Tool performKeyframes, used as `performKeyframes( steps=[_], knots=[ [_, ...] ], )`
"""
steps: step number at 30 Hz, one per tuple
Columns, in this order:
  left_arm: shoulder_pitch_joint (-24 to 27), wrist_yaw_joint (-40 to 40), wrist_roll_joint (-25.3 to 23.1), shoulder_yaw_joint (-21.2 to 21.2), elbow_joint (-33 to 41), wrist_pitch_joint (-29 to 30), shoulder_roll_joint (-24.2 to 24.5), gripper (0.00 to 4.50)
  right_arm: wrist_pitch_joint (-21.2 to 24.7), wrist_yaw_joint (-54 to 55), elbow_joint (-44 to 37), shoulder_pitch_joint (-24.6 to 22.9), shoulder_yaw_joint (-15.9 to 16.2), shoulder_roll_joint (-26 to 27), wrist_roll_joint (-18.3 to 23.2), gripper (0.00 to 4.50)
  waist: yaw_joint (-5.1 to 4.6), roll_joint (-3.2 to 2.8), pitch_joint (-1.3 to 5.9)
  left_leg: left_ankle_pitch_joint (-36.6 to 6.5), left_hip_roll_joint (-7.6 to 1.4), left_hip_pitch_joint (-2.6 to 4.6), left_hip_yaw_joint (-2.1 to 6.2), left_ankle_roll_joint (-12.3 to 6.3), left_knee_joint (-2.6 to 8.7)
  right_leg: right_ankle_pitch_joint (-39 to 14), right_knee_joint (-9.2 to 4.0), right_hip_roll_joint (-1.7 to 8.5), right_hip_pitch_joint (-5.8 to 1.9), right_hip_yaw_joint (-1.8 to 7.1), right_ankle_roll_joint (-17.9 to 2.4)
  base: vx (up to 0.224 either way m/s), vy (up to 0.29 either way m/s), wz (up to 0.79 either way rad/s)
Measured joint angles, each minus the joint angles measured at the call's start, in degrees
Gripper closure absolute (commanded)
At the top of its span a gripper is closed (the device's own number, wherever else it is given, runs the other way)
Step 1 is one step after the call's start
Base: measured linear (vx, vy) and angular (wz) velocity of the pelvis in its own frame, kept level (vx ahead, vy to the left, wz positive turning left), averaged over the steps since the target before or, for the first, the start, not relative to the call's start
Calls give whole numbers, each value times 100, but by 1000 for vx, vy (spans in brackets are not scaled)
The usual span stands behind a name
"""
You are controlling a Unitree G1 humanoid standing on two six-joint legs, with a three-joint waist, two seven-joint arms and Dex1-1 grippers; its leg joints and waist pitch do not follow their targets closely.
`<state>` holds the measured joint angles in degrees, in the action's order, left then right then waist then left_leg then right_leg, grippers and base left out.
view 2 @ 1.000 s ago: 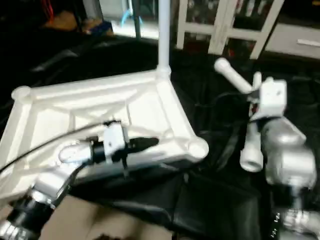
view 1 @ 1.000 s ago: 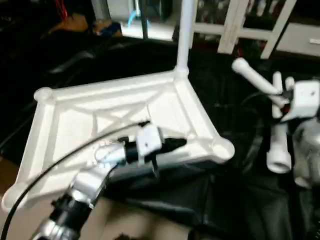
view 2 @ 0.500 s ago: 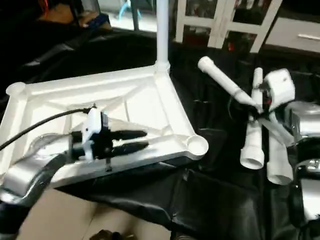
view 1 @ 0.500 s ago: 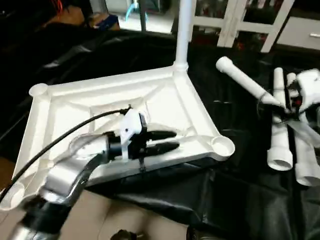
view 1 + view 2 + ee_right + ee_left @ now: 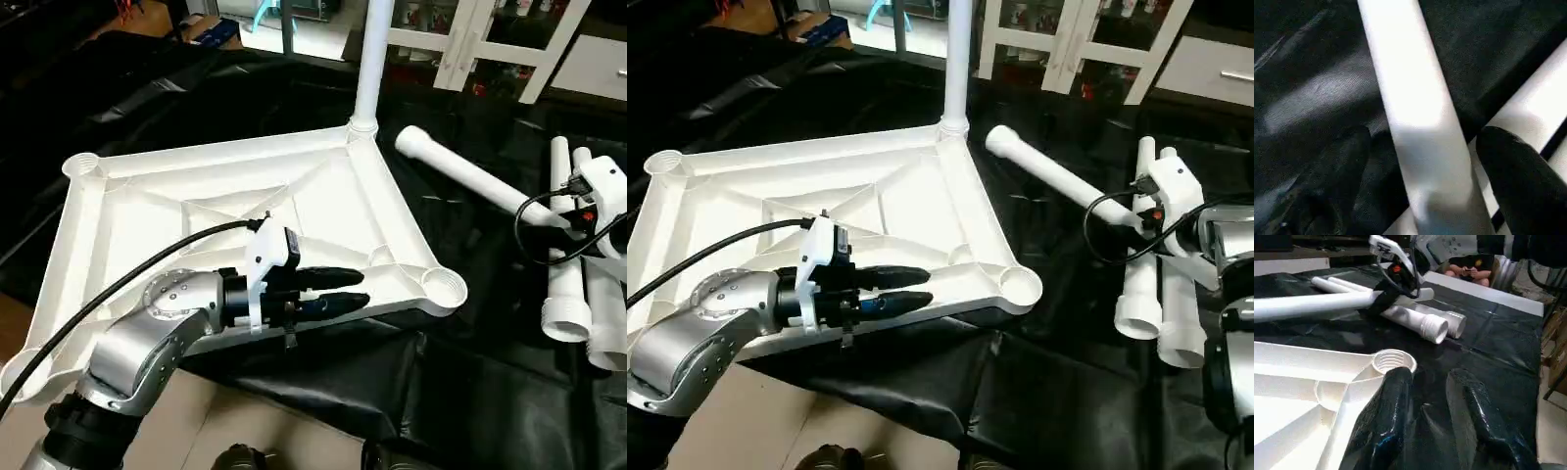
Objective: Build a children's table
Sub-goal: Insert table leg to table base
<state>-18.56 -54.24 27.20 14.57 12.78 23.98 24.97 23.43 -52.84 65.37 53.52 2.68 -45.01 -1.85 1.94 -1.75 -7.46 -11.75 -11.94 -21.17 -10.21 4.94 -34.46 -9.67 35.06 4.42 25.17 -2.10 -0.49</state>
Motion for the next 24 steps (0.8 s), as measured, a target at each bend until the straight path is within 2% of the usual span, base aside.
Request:
performKeyframes(
  steps=[3,8,9,10,11,14,15,17,20,22,24],
  knots=[
    [-21,68,-49,-12,0,-4,-78,306,-60,-99,121,49,12,-14,-34,120,-1,1,0,0,-1,0,0,0,0,0,0,0,0,0,0,0,0,0],
    [-197,413,-294,-61,-220,-96,-246,306,-142,-93,244,94,-61,-7,4,167,4,4,-1,1,0,-2,0,-2,-9,0,7,0,1,0,-1,0,0,0],
    [-246,555,-363,-123,-310,-163,-305,306,-142,-94,272,108,-124,10,46,167,2,4,-1,2,0,-2,-1,-3,-10,0,9,1,1,1,-1,0,0,0],
    [-266,665,-402,-154,-358,-200,-323,306,-141,-94,291,111,-200,22,109,191,1,3,-1,2,-1,-2,-1,-3,-10,0,10,1,1,0,-1,0,0,0],
    [-295,780,-451,-204,-442,-221,-369,306,-130,-95,301,112,-278,36,178,197,1,3,-1,2,0,-2,-2,-3,-10,0,11,1,3,1,-1,0,0,0],
    [-419,1118,-511,-373,-647,-263,-547,306,-85,-131,313,117,-489,87,366,203,-4,3,-1,5,0,-14,-2,-11,-15,0,20,0,17,1,-1,0,0,0],
    [-461,1224,-514,-431,-686,-266,-621,306,-44,-142,313,116,-563,115,454,226,-2,1,0,6,0,-21,-2,-14,-20,0,24,0,23,1,-2,0,0,0],
    [-489,1364,-515,-510,-714,-270,-731,306,-7,-152,311,110,-678,140,561,241,7,0,0,7,0,-31,-2,-18,-25,0,30,1,33,0,-2,0,0,0],
    [-545,1486,-515,-540,-756,-271,-818,306,64,-222,232,65,-901,144,764,263,27,1,1,7,-2,-80,1,-33,-56,1,57,2,75,-1,-2,0,0,0],
    [-571,1573,-517,-548,-767,-271,-874,306,149,-267,191,9,-996,145,896,285,46,-2,2,0,-3,-95,2,-53,-86,-2,77,3,86,-1,-7,0,0,0],
    [-583,1643,-516,-596,-776,-271,-965,306,391,-328,-120,-173,-1240,145,1136,293,61,-3,2,-1,-4,-96,3,-58,-103,-2,89,6,85,0,-8,0,0,0]
  ],
)
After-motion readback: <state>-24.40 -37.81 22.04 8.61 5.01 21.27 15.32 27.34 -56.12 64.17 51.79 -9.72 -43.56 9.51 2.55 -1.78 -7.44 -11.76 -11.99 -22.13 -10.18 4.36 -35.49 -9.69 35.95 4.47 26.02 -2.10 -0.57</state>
